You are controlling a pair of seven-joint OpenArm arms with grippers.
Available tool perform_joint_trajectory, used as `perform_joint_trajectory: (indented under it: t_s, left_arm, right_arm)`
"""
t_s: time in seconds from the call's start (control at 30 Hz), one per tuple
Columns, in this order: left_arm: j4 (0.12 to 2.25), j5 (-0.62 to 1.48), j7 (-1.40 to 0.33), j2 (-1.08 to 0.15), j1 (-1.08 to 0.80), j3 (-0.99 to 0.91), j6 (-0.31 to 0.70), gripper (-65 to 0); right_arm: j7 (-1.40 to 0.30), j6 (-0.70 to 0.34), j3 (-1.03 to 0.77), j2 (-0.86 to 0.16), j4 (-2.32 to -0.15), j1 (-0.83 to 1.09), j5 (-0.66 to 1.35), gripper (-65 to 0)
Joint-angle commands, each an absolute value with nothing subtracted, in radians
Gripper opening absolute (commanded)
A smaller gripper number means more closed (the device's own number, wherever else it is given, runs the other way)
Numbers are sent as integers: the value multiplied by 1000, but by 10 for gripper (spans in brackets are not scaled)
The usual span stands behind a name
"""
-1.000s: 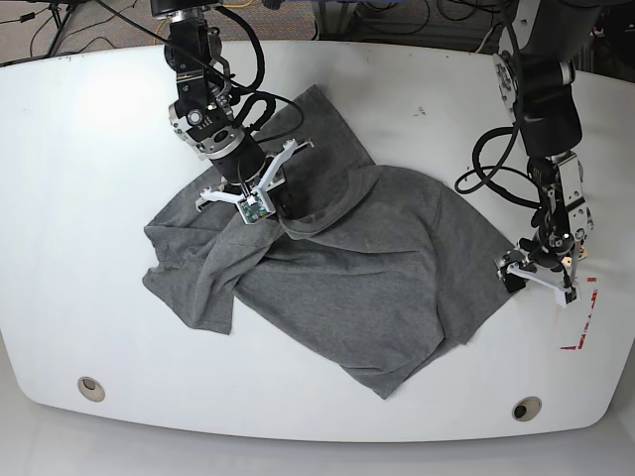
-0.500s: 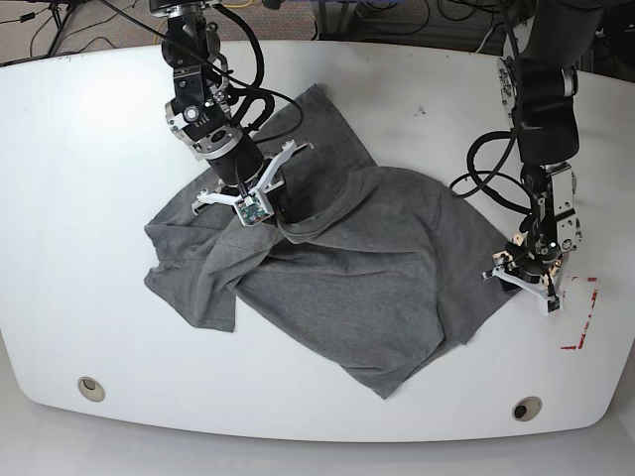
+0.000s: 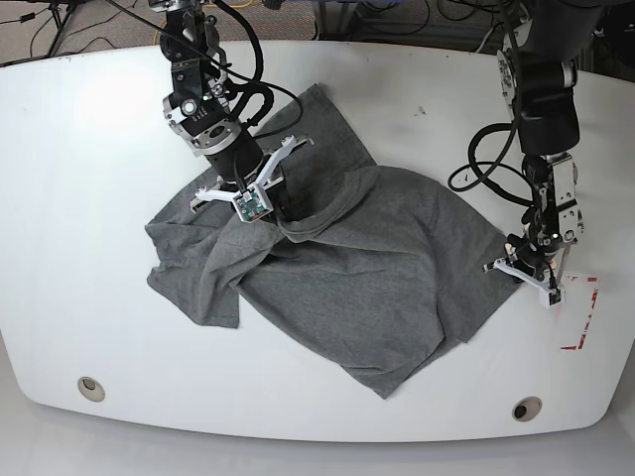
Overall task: Layout the t-shirt on the table in an organized manner, then fold the t-shirt properly
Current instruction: 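Lift the shirt with both grippers and pull it taut between them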
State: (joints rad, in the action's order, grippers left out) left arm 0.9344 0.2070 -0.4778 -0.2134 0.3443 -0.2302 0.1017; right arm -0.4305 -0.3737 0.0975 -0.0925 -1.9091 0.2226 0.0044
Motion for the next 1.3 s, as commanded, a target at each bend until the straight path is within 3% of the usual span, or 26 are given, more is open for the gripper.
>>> perform_joint_trajectory:
  t_s: [0.0,0.4,0.7,0.97,1.27]
  left_arm:
    - [1052,208,-470,-228,303,-254,96,-650]
    - [1469,208,-627,-228,159,-320,96,-650]
    - [1707,208,-763,-223,147,-437,206,-650]
    - [1851,208,-877,-228,288,-447,226,-628]
    - [1868,202,-940,-251,501,-447,226,-628]
  right_arm:
    - [-403,-371,77,-101,-1969,236,16,-614]
    - [-401,-375,-12,-107,-2018,236,16,-614]
    - [-400,-380,-79,-108,-2018,142,18,-614]
    - [-403,-380,-74,-147,-2015,-15,21,-612]
    - [-444,-380,-54,-150,-2014,-206,19,-610]
